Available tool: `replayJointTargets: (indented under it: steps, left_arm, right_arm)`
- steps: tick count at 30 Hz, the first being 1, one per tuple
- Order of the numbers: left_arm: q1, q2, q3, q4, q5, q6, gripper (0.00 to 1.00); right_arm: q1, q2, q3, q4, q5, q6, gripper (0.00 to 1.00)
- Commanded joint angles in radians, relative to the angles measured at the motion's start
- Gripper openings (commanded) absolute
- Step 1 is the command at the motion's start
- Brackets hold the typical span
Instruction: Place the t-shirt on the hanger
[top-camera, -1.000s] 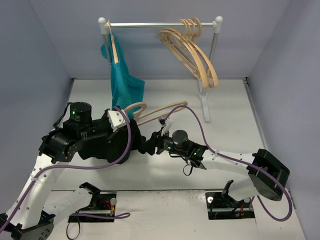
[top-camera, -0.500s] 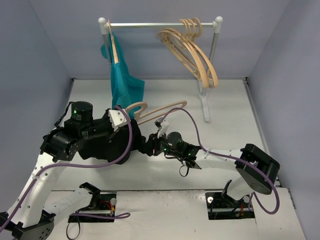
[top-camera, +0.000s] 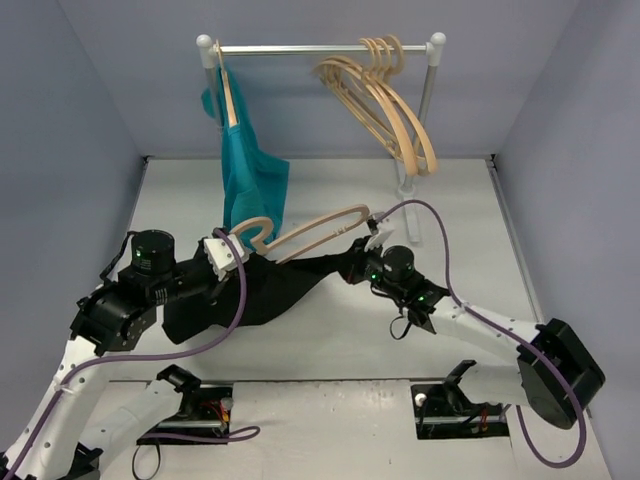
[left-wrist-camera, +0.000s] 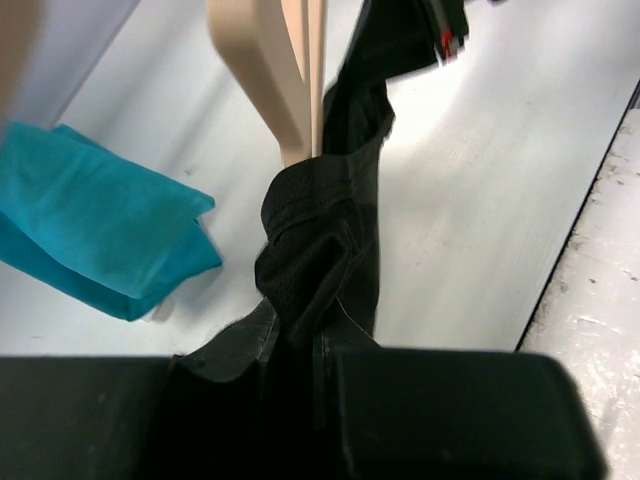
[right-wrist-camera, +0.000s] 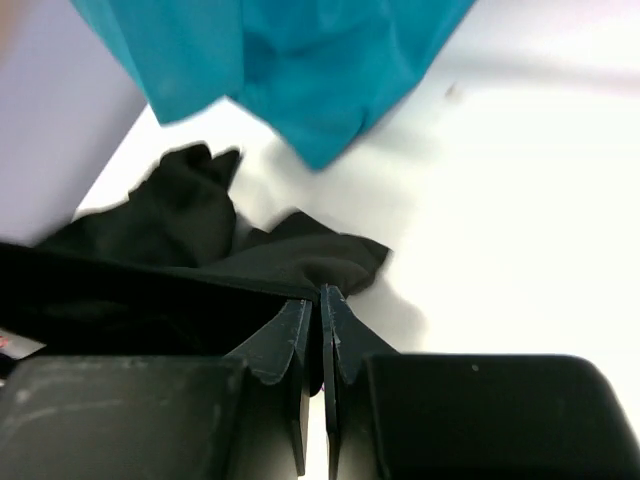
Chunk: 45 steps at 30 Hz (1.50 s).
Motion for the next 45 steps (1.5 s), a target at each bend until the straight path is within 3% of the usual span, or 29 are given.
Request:
replayJointTargets:
  steps: [1,8,21,27,35,41,45]
  left_arm:
    - [0.004,-0.034,-0.019,0.088,-0.006,-0.070,0.00]
    - [0.002,-0.042,-0.080,0.077,-0.014,-0.098,0.00]
    - [-0.052,0.089,-0.064,0.040,-0.119,-0.092,0.00]
    - [-0.099,0.148,-0.009,-0.003,-0.263,-0.090,0.00]
    - [-0.250,0.278,0.149,0.002,-0.437,-0.156,0.00]
    - [-0.273,0.350,0.326,0.049,-0.321,-0.145,0.00]
    - [-0.273,0.395,0.481,0.046,-0.325,-0.118,0.00]
  right_arm:
    - [-0.087,-0.088,0.024,-0.058,-0.040,-0.052,0.00]
    - [-0.282,-0.147,0.094,-0.193,-0.179,-0.102,0.00]
    - [-0.429,-0.116,0.355,-0.439,-0.279,-0.235,0.00]
    - [-0.431,-0.088,0.486,-0.515,-0.299,-0.277,0.00]
    - [-0.384,-0.078,0.605,-0.544,-0.339,-0.272,0.00]
    - [-0.280,-0.047,0.716,-0.572,-0.282,-0.310,0.00]
    - [-0.249,-0.017,0.850,-0.606,-0.277,-0.340,0.00]
